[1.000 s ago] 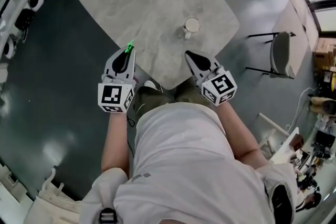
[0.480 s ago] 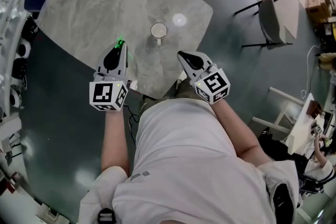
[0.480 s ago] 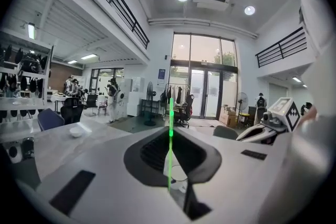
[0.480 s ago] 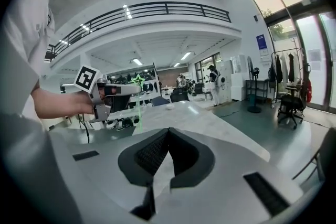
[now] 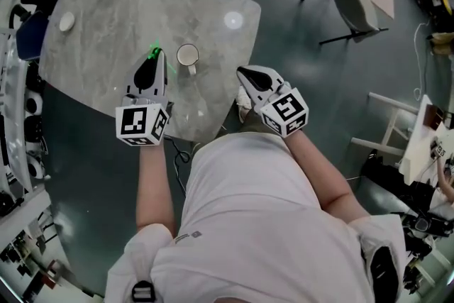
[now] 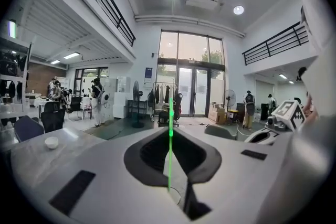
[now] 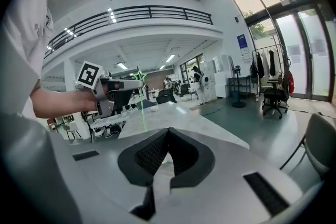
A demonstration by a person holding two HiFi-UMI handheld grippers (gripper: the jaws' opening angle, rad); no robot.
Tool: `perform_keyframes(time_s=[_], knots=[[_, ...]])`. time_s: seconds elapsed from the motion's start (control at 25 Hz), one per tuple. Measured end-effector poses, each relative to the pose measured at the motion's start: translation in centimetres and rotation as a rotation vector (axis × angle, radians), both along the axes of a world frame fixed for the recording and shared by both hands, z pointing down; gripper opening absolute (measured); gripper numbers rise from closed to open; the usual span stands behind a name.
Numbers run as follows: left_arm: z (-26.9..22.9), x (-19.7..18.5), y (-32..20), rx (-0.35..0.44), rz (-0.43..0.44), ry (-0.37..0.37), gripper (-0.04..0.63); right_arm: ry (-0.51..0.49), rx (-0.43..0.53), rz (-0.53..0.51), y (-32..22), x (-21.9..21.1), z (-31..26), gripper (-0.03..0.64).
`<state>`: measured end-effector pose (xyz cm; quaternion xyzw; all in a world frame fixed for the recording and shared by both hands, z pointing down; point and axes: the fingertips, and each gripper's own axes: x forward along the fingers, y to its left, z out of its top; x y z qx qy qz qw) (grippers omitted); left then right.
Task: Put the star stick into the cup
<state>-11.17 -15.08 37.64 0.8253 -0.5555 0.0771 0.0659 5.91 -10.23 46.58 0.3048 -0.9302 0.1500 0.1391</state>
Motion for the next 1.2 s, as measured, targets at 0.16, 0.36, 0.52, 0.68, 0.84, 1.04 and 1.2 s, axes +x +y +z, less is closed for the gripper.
perform_keyframes(time_s=[0.16, 0.36, 0.52, 0.68, 0.84, 1.04, 1.2], knots=[[0.2, 1.2, -2.3, -0.002, 0.023, -0.001, 0.017, 0.0, -0.018, 0.039, -0.9, 1.7, 0.5, 0.011], [2.0, 2.0, -5.0, -0.027, 0.038, 0.008, 0.017, 0.013, -0.05, 0.078, -1.9, 3.5, 1.7, 0.01], [4.7, 2.2, -6.4, -0.078, 0.038, 0.029, 0.017, 0.025, -0.074, 0.104, -2.6, 4.7, 2.7, 0.009], [7.3, 2.2, -7.2, -0.129, 0.039, 0.033, 0.017, 0.035, -0.092, 0.121, -3.1, 5.4, 3.6, 0.01], [9.3, 2.7, -7.5, -0.169, 0.056, 0.027, 0.017, 0.045, -0.108, 0.133, -3.3, 5.9, 4.2, 0.009], [11.9, 4.1, -7.2, -0.217, 0.071, 0.019, 0.017, 0.051, -0.121, 0.151, -3.2, 7.3, 4.8, 0.011], [13.8, 4.2, -6.8, -0.253, 0.073, 0.009, 0.017, 0.055, -0.129, 0.161, -3.1, 7.6, 5.1, 0.011]])
